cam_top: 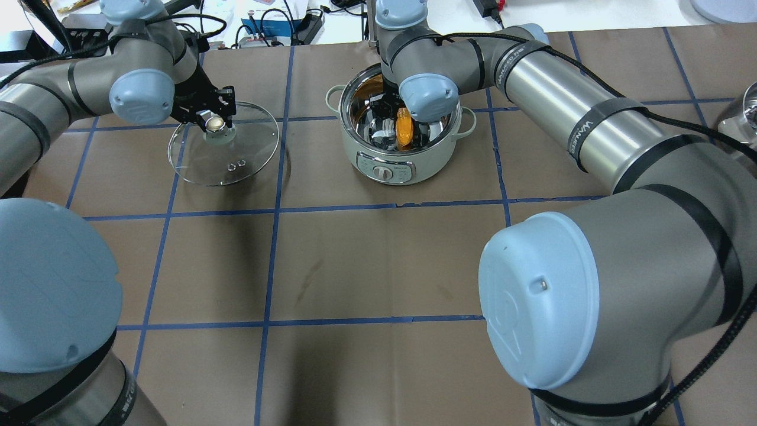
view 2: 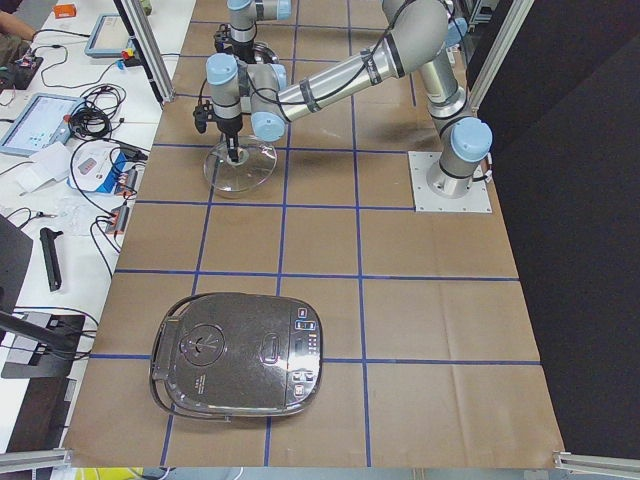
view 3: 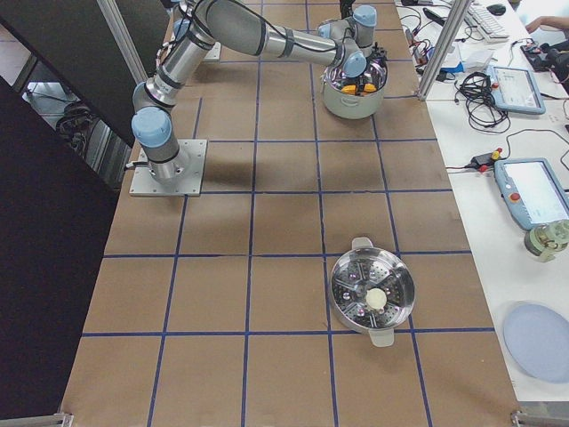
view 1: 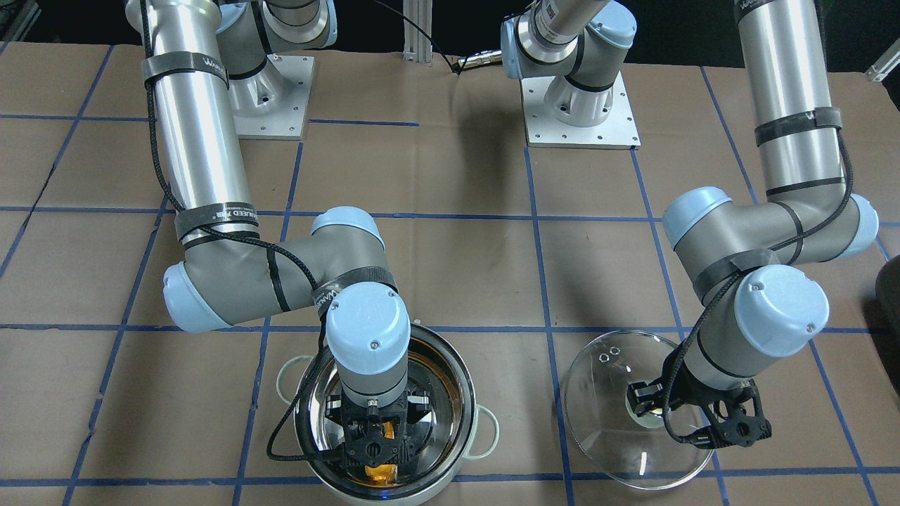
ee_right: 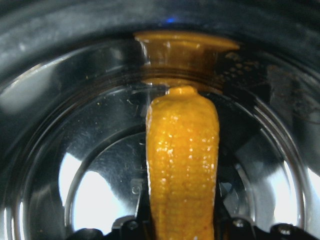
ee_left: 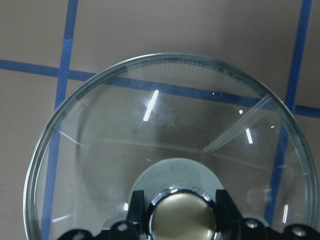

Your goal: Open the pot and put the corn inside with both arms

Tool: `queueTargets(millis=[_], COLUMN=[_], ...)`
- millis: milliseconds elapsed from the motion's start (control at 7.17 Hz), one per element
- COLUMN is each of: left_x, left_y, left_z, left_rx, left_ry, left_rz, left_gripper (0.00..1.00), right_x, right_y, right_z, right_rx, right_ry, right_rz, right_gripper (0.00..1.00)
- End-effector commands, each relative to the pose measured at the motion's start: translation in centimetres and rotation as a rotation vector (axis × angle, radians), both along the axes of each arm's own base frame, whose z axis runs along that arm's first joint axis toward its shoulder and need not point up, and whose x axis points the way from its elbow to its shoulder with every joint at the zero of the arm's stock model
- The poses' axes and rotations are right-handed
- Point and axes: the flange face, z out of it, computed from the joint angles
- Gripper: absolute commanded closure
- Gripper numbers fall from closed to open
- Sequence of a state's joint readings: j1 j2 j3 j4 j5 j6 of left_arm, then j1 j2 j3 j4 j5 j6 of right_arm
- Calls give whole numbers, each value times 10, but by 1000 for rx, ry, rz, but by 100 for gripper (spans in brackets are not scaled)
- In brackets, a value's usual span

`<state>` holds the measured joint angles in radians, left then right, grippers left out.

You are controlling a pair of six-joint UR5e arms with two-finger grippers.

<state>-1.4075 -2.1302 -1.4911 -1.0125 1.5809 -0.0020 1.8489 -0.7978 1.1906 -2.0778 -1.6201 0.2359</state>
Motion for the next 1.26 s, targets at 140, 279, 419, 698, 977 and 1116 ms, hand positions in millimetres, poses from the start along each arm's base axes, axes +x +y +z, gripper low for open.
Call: queueTargets(millis=[140,279,419,698,977,1116], left_x=[36,51,37,-36,-131,-152], left_y=[4,2,2,33,104,132], left_z=[-25,-18,13,114,218,249], left_rx=[23,11,-36,-40,-2,2], left_ry=[-4,-6,-16,-9,-5,-5], left_rz=[-73,-49,-33,-76,-207,-246], left_gripper=[0,0,0,0,0,0], right_x=[-13,-29,-49,-141,-185,-187], right_y=[31,55,79,134,224,242], right_z=[104,154,190,265,284,272], right_rx=[-12,19,59,138,166,154], right_ry=[-6,2,19,34,31,27], right_rz=[3,16,39,42,54,51], right_gripper=[11,9,9,10,10,10])
